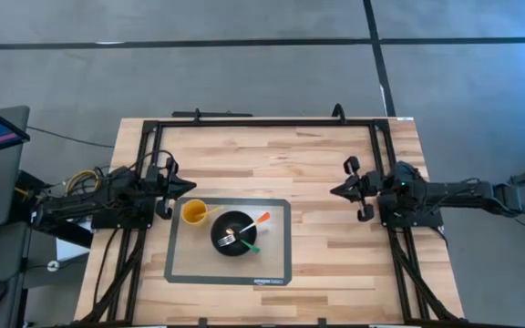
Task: Pick & Place Utensil
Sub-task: Return to Home Position
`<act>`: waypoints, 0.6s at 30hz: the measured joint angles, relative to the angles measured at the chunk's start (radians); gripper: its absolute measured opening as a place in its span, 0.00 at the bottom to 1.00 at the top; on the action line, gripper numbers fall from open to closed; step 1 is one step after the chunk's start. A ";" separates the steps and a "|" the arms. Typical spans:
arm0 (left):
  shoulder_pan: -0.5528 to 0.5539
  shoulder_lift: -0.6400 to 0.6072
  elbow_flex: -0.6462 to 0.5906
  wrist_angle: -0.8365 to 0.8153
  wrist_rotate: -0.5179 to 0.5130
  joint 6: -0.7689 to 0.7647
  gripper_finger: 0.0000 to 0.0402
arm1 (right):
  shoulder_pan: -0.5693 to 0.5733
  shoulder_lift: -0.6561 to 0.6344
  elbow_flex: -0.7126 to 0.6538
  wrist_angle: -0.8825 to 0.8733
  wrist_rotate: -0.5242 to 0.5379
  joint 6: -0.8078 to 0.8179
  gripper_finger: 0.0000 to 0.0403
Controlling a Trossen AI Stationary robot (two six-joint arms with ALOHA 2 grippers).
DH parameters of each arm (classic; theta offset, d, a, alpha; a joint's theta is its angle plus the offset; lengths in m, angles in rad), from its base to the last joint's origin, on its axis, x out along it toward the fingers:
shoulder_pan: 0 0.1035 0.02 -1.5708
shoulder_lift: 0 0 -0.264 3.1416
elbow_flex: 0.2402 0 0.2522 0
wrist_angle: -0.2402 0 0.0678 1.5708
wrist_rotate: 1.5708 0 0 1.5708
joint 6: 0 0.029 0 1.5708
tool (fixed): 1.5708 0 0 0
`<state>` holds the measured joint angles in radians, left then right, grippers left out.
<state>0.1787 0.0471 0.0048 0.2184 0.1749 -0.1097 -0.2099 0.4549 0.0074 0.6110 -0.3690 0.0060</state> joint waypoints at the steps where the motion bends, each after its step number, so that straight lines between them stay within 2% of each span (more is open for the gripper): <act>1: 0.000 0.000 0.000 0.000 0.000 0.000 0.01 | -0.006 -0.019 0.000 -0.015 0.000 0.009 0.00; 11: 0.000 0.000 0.000 0.007 -0.001 0.000 0.01 | -0.039 -0.294 0.000 -0.245 0.007 0.085 0.00; 15: 0.000 0.001 0.001 0.008 -0.001 0.000 0.01 | -0.015 -0.391 0.000 -0.360 0.085 0.085 0.00; 18: 0.000 0.001 0.001 0.008 -0.002 0.000 0.01 | 0.018 -0.446 -0.001 -0.438 0.183 0.086 0.00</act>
<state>0.1787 0.0479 0.0055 0.2264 0.1733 -0.1101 -0.1921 0.0086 0.0067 0.1730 -0.1858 0.0916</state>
